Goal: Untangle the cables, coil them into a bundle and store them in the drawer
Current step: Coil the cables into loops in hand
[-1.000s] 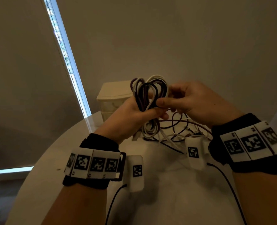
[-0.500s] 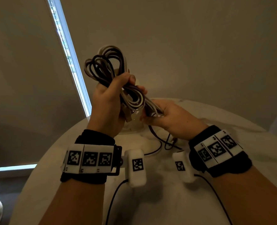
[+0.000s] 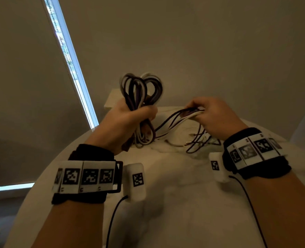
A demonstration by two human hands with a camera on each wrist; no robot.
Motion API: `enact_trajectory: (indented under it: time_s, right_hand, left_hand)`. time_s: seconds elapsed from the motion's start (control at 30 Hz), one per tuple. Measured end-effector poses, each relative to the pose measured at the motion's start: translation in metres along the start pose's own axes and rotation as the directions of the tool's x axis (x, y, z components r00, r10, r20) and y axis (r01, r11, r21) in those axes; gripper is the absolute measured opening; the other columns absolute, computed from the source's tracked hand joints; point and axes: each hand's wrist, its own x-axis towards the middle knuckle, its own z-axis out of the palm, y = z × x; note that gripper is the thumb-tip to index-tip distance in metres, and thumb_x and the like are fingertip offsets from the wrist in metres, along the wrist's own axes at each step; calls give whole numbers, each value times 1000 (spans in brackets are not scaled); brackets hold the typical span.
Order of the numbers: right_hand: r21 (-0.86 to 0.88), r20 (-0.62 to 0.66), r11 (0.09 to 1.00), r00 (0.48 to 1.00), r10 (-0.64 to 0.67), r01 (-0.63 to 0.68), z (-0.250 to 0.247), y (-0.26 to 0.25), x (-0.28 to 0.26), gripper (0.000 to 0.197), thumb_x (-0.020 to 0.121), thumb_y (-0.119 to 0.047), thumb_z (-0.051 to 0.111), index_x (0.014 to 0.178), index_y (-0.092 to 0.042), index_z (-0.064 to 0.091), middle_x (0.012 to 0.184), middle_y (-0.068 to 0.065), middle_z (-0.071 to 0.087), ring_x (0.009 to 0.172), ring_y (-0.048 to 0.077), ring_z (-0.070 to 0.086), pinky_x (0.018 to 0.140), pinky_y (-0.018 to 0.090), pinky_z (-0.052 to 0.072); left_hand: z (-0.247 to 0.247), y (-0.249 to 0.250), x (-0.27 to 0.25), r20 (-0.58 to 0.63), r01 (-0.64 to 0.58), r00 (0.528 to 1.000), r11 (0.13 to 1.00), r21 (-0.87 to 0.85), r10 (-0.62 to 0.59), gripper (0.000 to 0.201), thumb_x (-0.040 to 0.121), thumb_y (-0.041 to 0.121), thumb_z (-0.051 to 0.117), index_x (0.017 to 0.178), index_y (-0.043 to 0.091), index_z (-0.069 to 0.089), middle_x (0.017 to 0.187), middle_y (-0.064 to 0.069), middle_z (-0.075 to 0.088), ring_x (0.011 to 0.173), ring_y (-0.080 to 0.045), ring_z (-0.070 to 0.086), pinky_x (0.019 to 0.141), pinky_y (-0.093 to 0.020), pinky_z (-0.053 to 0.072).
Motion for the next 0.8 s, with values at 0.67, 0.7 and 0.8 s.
enact_trajectory:
  time_s: [0.67,0.7,0.8]
  right_hand:
    - [-44,-58,998,997,-45,43,-30,-44,-10,8,83,-11,67,82,-19,69,77,-3,68,73,15,63,66,33,51]
    - [-51,-74,998,997,-28,25,-28,-43,-9,8,83,-11,67,82,-19,68,76,-2,68,72,16,63,65,32,50]
    - [-68,-136,998,991,5,-15,-21,-41,-7,11,81,-9,63,82,-19,66,76,-2,66,72,17,62,63,29,47]
  left_hand:
    - [43,3,-2,281,43,958,999,29,-49,34,86,33,74,119,23,68,109,-8,77,106,-28,72,90,-56,59]
    - [47,4,-1,280,27,959,999,43,-38,35,83,34,75,115,23,69,103,-4,77,100,-22,73,85,-46,62]
    - [56,4,3,237,-17,971,997,74,-1,36,81,24,81,115,22,67,91,15,75,90,1,70,77,-19,56]
